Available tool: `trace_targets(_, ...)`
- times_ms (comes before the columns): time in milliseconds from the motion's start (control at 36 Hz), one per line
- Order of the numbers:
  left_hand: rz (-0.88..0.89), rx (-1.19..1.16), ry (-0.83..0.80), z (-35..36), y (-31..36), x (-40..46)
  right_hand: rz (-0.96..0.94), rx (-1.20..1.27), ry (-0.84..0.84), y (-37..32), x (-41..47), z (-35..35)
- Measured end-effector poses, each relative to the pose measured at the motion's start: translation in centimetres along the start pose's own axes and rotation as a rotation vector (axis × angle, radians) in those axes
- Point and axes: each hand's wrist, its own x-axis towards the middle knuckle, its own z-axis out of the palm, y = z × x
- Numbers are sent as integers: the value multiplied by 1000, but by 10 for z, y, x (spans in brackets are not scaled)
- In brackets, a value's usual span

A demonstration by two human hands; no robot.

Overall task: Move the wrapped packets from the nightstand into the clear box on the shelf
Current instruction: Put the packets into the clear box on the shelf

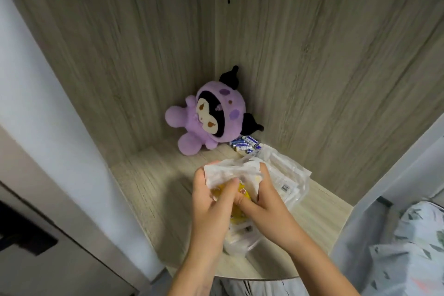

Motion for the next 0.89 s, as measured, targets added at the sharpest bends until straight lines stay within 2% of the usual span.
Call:
trace_targets(111,-17,-119,-57,-4,1,1,-46,150,141,1,-6,6)
trace_targets(250,35,15,-107,-14,7,5,-106,144,213,5,-1,6)
trace_targets(361,126,162,-84,-15,5,4,-79,116,80,5,-2,5)
trace_targets(472,88,159,-23,-15,-4,7,-74,-14,-124,0,-1,-2)
trace_targets(556,26,53,-50,-17,-3,7,-101,-134,-118,-1,2,-10)
trace_targets(639,99,93,-60,-21,5,6,-11,-100,-81,-11,14,-24)
trace_targets(694,255,213,-48,-28,7,5,169,-7,-152,-19,24,-39)
trace_targets(750,353,392,-66,-39,2,4,355,-37,-314,-27,30,-50)
trace_targets(806,312,553,-86,-46,-8,3,437,-199,-465,-29,34,-49)
trace_targets(889,286,719,-97,-46,-24,-4,434,-383,-571,-28,34,-31)
